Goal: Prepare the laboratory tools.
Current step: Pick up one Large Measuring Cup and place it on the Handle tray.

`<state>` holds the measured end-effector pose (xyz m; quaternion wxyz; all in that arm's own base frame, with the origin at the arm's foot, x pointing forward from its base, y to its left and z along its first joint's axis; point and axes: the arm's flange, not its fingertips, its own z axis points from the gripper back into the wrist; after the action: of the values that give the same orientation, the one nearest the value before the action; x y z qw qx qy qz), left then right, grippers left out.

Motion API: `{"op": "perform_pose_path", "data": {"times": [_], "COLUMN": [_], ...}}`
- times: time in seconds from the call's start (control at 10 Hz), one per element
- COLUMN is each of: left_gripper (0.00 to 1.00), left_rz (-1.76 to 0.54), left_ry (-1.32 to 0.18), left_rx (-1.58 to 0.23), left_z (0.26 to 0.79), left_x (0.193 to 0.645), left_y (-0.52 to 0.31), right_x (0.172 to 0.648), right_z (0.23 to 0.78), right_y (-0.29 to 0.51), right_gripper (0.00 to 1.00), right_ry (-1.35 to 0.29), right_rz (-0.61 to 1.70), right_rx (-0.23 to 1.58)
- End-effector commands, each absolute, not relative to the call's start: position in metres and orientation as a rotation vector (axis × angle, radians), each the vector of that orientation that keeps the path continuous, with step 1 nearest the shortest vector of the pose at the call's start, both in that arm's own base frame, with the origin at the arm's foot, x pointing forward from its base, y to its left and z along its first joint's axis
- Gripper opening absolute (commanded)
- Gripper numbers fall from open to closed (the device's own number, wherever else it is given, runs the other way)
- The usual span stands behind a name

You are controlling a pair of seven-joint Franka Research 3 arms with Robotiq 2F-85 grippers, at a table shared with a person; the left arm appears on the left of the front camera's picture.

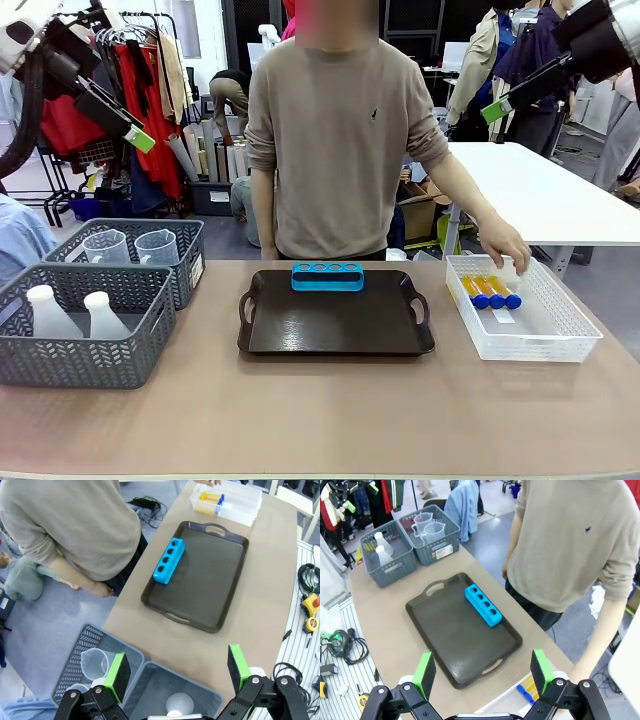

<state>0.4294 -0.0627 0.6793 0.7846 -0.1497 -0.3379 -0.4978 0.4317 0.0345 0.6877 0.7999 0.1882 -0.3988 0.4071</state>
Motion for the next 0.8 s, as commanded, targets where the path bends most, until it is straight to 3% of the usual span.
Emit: {"op": "perform_pose_path", "data": {"times": [0.0,0.7], "left_gripper": [1.00,1.00], "left_rz": [-1.066,-1.066], "left_ry": [-0.728,-0.728], "left_rx": [-0.325,-0.325], "left_z": [0.6796,0.6796], "left_x": [0.4295,0.4295], "left_y": [-0.0614,-0.0614], "right_x": [0.4305,0.4305], "right_z": [0.6869,0.6869], "right_y": [0.0348,0.0348], "right_gripper": [1.00,1.00], "right_ry": [-0.859,-0.859], "right_rz": [0.876,0.876], "right_rx": [0.413,0.413]}}
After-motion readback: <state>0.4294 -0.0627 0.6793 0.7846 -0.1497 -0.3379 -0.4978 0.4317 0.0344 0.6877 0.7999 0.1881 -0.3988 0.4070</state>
